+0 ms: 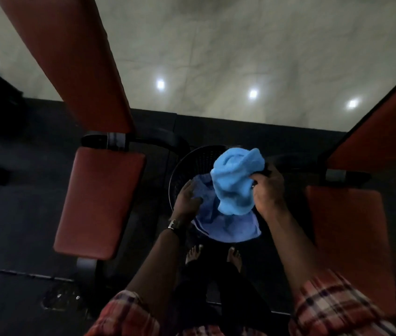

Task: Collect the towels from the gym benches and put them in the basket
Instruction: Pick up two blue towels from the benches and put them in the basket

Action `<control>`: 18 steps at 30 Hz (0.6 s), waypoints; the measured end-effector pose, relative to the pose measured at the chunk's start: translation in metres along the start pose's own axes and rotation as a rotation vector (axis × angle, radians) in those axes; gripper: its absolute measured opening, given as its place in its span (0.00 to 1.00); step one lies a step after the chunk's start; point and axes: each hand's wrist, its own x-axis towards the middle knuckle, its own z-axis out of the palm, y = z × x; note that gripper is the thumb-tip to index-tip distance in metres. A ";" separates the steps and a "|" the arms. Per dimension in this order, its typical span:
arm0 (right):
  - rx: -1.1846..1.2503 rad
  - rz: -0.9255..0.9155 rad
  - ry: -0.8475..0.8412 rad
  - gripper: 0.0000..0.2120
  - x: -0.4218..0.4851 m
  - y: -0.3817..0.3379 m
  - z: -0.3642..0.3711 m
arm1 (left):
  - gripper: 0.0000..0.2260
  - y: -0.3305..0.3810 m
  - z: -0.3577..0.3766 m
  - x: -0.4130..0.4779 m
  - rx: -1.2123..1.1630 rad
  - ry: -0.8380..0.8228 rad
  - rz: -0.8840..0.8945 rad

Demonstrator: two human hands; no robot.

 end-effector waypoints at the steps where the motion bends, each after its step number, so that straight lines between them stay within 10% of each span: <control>1: -0.016 -0.008 0.017 0.14 0.002 -0.005 0.001 | 0.24 -0.004 -0.002 -0.003 -0.029 0.000 -0.018; 7: -0.249 0.023 0.008 0.11 0.009 -0.010 0.027 | 0.23 -0.018 -0.007 -0.011 -0.197 -0.073 -0.132; 18: 0.015 0.209 0.152 0.10 -0.026 0.014 0.038 | 0.19 0.029 -0.007 -0.028 -0.181 -0.162 -0.055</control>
